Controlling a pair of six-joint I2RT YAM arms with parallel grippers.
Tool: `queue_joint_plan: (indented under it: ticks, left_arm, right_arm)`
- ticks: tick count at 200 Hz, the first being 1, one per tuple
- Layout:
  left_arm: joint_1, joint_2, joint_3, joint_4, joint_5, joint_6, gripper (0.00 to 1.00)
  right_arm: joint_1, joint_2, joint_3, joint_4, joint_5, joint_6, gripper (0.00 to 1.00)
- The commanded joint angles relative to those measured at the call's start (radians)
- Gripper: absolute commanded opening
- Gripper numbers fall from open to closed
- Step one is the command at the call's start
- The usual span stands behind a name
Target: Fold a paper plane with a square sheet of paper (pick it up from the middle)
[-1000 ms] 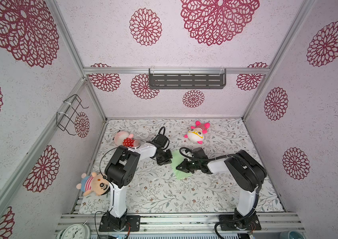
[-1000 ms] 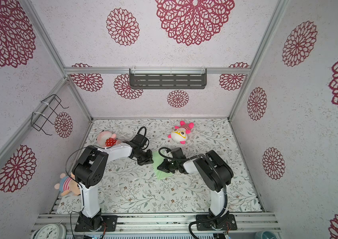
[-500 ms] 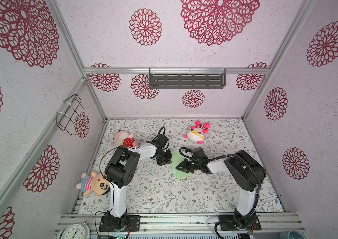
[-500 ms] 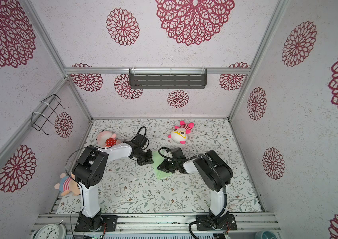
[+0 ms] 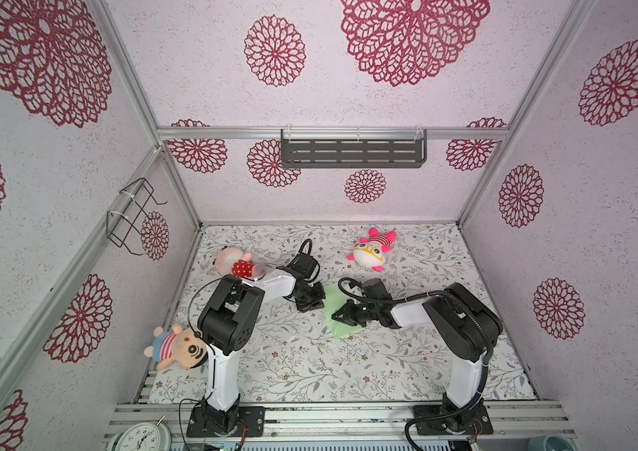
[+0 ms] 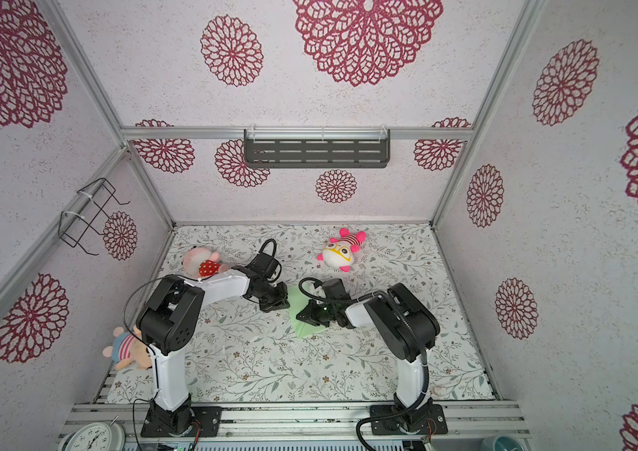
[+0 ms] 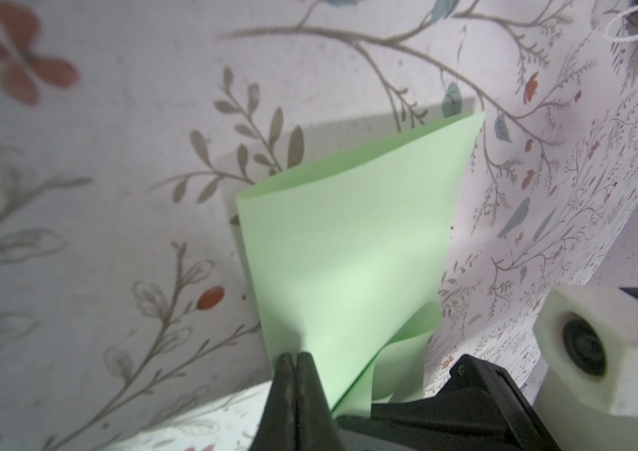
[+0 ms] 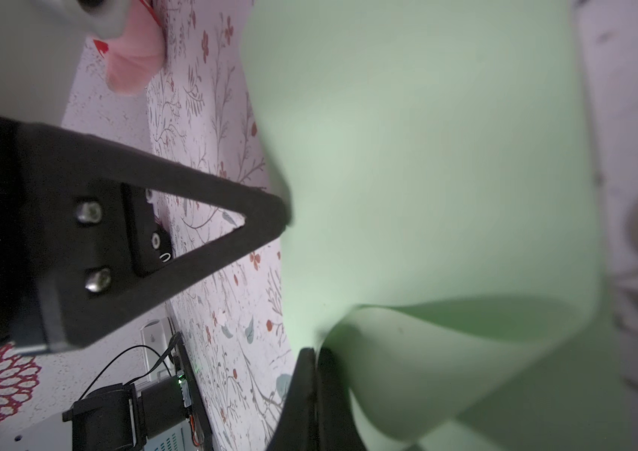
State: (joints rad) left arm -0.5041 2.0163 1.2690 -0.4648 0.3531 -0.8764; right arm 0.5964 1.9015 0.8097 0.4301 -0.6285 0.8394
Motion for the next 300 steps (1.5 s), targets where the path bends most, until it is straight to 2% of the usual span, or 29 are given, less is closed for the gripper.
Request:
queue_joint_plan:
  ticks: [1, 205, 236, 300]
  left_arm:
    - [-0.003, 0.042, -0.017, -0.050, -0.052, -0.008, 0.04]
    - [-0.003, 0.040, -0.014, -0.065, -0.068, -0.003, 0.04]
    - [-0.001, 0.020, -0.001, -0.061, -0.048, 0.002, 0.05]
    - [0.030, -0.122, 0.010, -0.058, -0.056, -0.010, 0.18]
  right_arm:
    - [0.003, -0.028, 0.000, 0.022, 0.023, -0.012, 0.06]
    - [0.000, -0.017, -0.018, 0.025, 0.030, -0.008, 0.08]
    - [0.000, -0.005, -0.017, -0.002, 0.036, -0.007, 0.16]
    - [0.000, -0.004, -0.020, -0.038, 0.050, -0.012, 0.35]
